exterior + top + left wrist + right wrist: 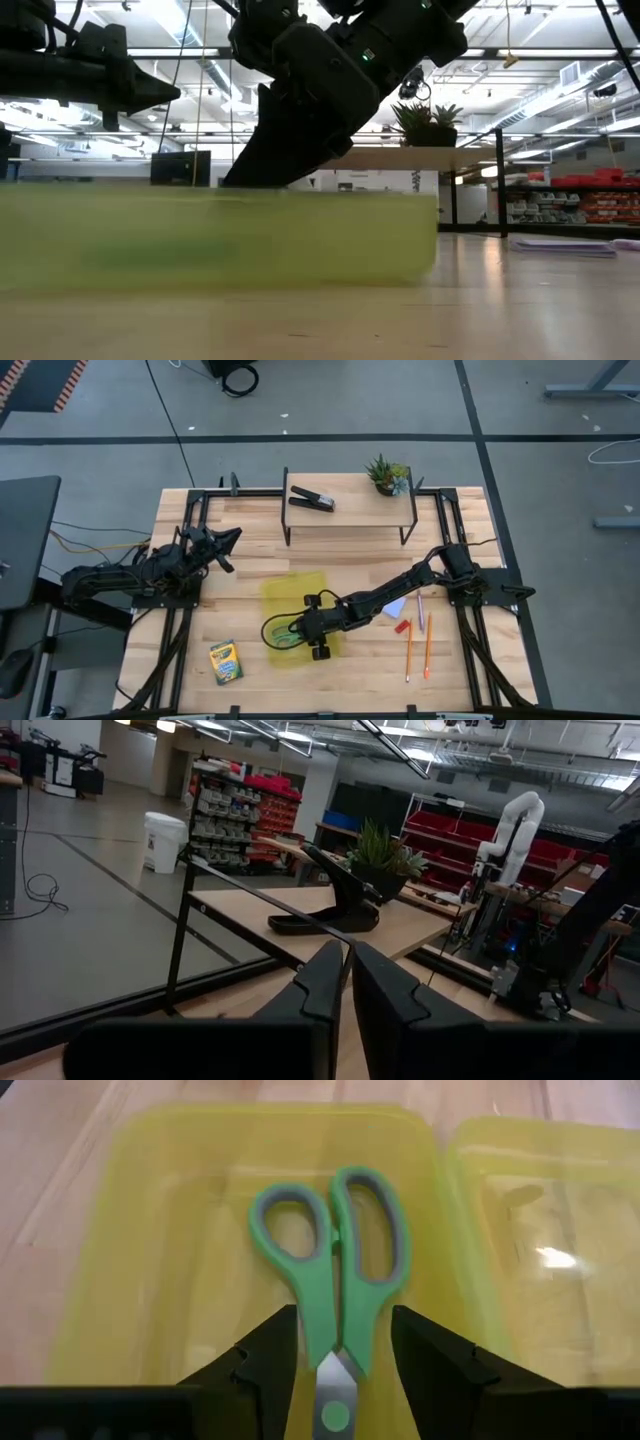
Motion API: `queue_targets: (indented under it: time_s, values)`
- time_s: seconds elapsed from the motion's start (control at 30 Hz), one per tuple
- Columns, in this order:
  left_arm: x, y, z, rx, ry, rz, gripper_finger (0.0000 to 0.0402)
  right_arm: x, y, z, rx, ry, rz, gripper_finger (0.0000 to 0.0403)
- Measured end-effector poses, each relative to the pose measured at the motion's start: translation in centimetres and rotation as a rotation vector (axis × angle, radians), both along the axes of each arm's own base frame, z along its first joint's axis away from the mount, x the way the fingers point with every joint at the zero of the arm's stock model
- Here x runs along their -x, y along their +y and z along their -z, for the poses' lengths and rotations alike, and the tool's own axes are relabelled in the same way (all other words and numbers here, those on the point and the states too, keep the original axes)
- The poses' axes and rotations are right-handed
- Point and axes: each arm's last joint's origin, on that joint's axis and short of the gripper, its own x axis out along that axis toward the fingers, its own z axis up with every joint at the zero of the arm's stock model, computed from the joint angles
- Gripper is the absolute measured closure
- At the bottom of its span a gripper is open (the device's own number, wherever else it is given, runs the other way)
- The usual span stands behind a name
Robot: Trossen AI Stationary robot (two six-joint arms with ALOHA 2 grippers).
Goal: Pack school essentials
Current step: Put the green scissors into the yellow supply box, then put the orange pencil into the yellow supply box
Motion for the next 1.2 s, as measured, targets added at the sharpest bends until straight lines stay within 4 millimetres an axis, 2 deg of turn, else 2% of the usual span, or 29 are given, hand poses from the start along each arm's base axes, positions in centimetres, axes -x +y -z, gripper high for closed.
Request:
queue_targets:
  time_s: [0.2, 0.57, 0.8, 0.97, 1.1, 1.2]
  values:
    - [0.0, 0.0, 0.0, 0.000, 0.000, 0.000, 0.0374, 0.0, -0.1, -0.5, -0.001, -0.009, -0.001, 0.0224]
    - [0.0, 0.0, 0.0, 0.000, 0.000, 0.000, 0.0368, 1.2, -0.7, -5.4, -0.028, -0.068, 0.015, 0.0224]
    - [0.0, 0.0, 0.0, 0.000, 0.000, 0.000, 0.0369, 1.9, -1.1, -5.6, -0.034, 0.005, 0.022, 0.0224]
    - [0.0, 0.0, 0.0, 0.000, -0.002, 0.000, 0.0375, 4.1, -1.4, -6.0, -0.044, 0.042, 0.025, 0.0221]
    - [0.0, 0.0, 0.0, 0.000, -0.001, 0.000, 0.0376, 7.7, -2.6, -5.8, -0.083, 0.076, 0.075, 0.0220]
    - [0.0, 0.0, 0.0, 0.000, -0.001, 0.000, 0.0372, 10.7, -3.2, -6.4, -0.124, 0.065, 0.106, 0.0220]
